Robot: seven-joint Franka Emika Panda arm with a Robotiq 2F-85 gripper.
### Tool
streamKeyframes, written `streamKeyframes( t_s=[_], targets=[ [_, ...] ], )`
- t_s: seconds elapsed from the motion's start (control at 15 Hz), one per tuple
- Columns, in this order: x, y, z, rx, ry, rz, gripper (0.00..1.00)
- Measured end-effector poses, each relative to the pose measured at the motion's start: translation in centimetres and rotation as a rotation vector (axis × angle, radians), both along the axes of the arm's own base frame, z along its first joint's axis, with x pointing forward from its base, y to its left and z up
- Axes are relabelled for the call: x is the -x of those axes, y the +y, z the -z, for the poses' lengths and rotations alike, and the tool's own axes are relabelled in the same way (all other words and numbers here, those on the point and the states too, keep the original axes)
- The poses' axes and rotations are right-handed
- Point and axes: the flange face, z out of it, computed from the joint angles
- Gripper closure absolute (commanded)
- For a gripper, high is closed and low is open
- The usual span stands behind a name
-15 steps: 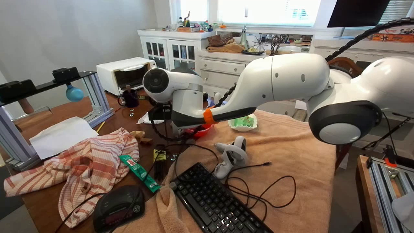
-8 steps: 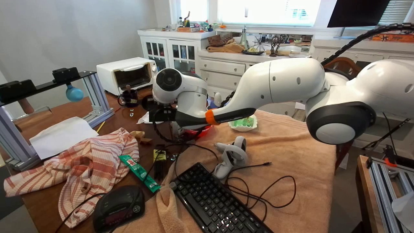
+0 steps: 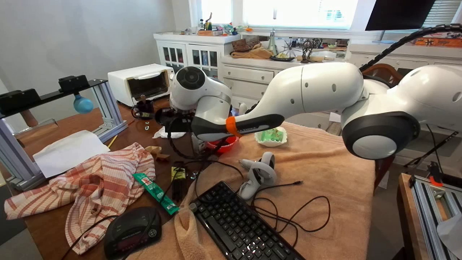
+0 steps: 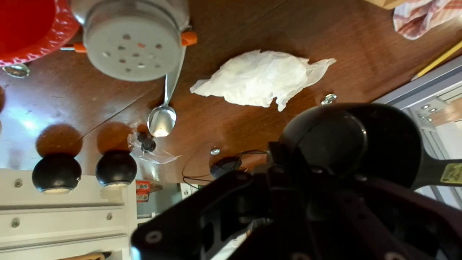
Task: Pour contents of the black pot into the orange bowl
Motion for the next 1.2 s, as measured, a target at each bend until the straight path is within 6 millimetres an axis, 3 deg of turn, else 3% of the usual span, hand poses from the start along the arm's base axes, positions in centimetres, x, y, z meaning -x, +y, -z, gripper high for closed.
streamKeyframes(
  t_s=[0.53, 1.2],
  targets=[
    [0.0, 0.3, -0.2, -0.04, 0.089, -0.131, 0.99],
    [0.4, 2.8, -0.4, -0.03, 0.169, -0.273, 0.99]
  ],
)
